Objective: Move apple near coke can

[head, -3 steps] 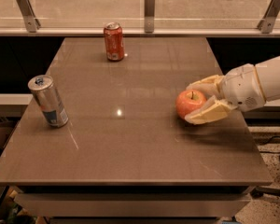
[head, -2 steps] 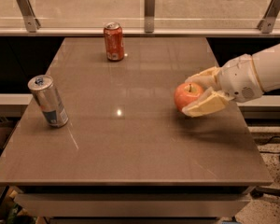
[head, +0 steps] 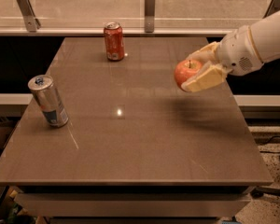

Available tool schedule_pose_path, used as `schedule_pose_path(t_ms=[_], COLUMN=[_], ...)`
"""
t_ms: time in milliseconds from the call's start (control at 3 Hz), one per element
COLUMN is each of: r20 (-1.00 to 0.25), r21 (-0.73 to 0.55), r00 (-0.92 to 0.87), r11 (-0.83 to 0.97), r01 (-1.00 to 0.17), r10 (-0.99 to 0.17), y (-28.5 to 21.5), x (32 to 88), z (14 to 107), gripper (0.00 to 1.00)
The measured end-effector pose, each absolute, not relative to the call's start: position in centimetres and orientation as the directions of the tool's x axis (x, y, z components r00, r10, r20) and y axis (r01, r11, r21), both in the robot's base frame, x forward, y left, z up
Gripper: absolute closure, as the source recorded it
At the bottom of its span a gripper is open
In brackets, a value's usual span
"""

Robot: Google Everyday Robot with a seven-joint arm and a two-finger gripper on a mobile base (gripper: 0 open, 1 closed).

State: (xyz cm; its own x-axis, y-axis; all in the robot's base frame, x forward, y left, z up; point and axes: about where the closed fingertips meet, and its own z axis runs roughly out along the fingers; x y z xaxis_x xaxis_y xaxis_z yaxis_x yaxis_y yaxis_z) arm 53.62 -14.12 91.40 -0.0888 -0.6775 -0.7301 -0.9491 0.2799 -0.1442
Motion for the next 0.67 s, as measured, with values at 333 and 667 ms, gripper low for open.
schedule_pose_path(t_ms=[333,667], r20=[-0.729,-0.737], r21=[-0.173,-0.197], r00=[-0.072,-0.044], r11=[0.285,0.277], r01=[-0.943,-0.940], r10=[-0.681,-0.675], y=[-13.9,-13.1], x=[56.5,59.1], z=[93.2,94.6], gripper=[1.00,1.00])
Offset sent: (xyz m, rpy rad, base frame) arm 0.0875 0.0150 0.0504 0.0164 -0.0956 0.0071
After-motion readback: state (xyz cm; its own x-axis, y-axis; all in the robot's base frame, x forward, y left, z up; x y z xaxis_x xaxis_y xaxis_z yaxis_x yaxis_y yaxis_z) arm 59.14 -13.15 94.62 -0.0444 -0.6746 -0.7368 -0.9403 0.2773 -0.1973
